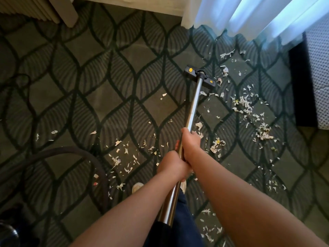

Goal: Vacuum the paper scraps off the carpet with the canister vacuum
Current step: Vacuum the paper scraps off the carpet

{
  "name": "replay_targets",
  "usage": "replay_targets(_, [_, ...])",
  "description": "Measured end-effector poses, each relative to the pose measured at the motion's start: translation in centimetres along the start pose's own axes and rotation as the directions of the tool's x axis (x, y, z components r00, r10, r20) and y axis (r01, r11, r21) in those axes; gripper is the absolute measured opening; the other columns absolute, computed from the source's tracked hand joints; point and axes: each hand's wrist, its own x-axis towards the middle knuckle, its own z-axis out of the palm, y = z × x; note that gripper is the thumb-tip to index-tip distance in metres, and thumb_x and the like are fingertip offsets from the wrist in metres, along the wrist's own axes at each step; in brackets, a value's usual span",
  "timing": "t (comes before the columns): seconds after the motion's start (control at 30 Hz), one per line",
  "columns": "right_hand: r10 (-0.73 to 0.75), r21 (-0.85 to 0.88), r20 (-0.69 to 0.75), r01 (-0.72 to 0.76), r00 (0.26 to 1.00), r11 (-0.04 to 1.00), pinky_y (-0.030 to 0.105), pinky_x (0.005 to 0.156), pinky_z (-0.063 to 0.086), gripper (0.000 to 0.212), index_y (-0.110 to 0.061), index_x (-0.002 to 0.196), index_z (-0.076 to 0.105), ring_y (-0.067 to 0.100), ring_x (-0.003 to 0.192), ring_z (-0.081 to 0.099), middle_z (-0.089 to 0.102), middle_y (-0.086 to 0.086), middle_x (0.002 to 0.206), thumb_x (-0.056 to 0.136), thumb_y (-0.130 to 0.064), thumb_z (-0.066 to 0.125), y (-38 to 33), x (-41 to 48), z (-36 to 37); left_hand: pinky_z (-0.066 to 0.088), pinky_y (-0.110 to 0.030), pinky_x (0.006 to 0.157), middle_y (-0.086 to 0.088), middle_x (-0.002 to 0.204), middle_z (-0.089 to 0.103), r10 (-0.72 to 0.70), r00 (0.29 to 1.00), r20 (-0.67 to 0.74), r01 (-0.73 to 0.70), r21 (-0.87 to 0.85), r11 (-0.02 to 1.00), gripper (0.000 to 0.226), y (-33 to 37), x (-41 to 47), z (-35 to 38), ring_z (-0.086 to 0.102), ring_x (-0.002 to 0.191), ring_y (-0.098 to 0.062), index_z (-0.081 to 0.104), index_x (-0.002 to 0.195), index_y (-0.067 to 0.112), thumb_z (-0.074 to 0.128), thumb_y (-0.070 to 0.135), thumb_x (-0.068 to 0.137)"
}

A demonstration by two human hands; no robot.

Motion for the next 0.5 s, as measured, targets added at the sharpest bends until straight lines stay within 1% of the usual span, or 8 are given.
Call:
replay_targets(0.1, [-0.061,0.025,-0.02,0.062,0.998,0.998,0.03,0.044,0.044,0.013,-0.006,0.104,0.053,0.018,0.049,0.048,0.052,0.008,0.066,0.097,-0.017,0.051,-3.1,1.3,-0.4,0.055,-0.029,0.059,-0.004,0.075,0.066,0.051,0.998,0.028,-0.051,-0.008,0.999,0.007,3.0,1.0,-0.6,0.062,0.059,-0.018,0.058,0.086,0.016,0.063,0.017,0.091])
replay_targets(0.17, [-0.092,0.048,-0.031,0.093,0.995,0.994,0.029,0.045,0.043,0.01,-0.007,0.099,0.054,0.018,0.048,0.049,0.052,0.008,0.065,0.095,-0.017,0.053,-5.2,2.7,-0.5,0.058,-0.03,0.06,-0.006,0.076,0.069,0.075,0.995,0.064,-0.071,-0.055,0.996,0.007,5.4,2.1,-1.0,0.065,0.06,-0.02,0.059,0.091,0.015,0.065,0.014,0.089])
replay_targets(0.2, [-0.114,0.049,-0.042,0.116,0.993,0.992,0.03,0.047,0.044,0.009,-0.008,0.095,0.055,0.019,0.048,0.049,0.053,0.009,0.064,0.092,-0.016,0.054,-6.4,3.5,-0.6,0.058,-0.03,0.057,-0.007,0.076,0.07,0.081,0.993,0.083,-0.074,-0.075,0.994,0.009,6.8,2.7,-1.1,0.066,0.059,-0.02,0.059,0.094,0.014,0.066,0.012,0.088])
replay_targets(0.27, [-0.156,0.027,-0.066,0.158,0.986,0.987,0.032,0.053,0.046,0.012,-0.007,0.092,0.057,0.022,0.05,0.052,0.056,0.009,0.065,0.087,-0.018,0.054,-8.7,5.1,-1.1,0.052,-0.028,0.048,-0.009,0.075,0.068,0.088,0.988,0.128,-0.074,-0.103,0.992,0.012,9.6,3.7,-1.4,0.063,0.054,-0.02,0.06,0.099,0.012,0.065,0.012,0.088])
replay_targets(0.3, [-0.166,0.019,-0.073,0.168,0.983,0.986,0.032,0.053,0.046,0.013,-0.007,0.092,0.057,0.022,0.049,0.053,0.057,0.009,0.065,0.086,-0.018,0.054,-9.6,5.7,-1.3,0.049,-0.028,0.048,-0.01,0.075,0.066,0.091,0.985,0.148,-0.074,-0.115,0.991,0.014,10.8,4.0,-1.6,0.061,0.054,-0.02,0.06,0.101,0.01,0.064,0.01,0.088])
replay_targets(0.33, [-0.169,0.021,-0.077,0.171,0.983,0.985,0.031,0.05,0.046,0.013,-0.006,0.092,0.057,0.022,0.048,0.052,0.056,0.01,0.064,0.087,-0.018,0.054,-11.2,6.8,-2.0,0.048,-0.028,0.048,-0.011,0.074,0.064,0.097,0.982,0.164,-0.077,-0.122,0.989,0.014,12.7,4.5,-1.3,0.059,0.053,-0.02,0.06,0.102,0.01,0.064,0.009,0.088])
replay_targets(0.4, [-0.166,0.03,-0.075,0.169,0.983,0.985,0.027,0.044,0.043,0.009,-0.007,0.089,0.054,0.021,0.045,0.049,0.053,0.009,0.06,0.088,-0.016,0.052,-13.8,8.5,-2.9,0.048,-0.028,0.05,-0.01,0.075,0.063,0.114,0.982,0.15,-0.096,-0.121,0.988,0.014,15.5,5.5,-1.2,0.057,0.055,-0.019,0.058,0.101,0.011,0.063,0.009,0.089])
replay_targets(0.5, [-0.17,0.043,-0.076,0.174,0.983,0.984,0.03,0.047,0.043,0.009,-0.007,0.09,0.053,0.02,0.047,0.05,0.053,0.008,0.061,0.09,-0.016,0.052,-18.3,12.3,-4.4,0.05,-0.027,0.053,-0.009,0.078,0.063,0.13,0.982,0.135,-0.111,-0.139,0.984,0.021,20.5,7.8,-0.5,0.058,0.058,-0.019,0.056,0.106,0.012,0.065,0.009,0.087])
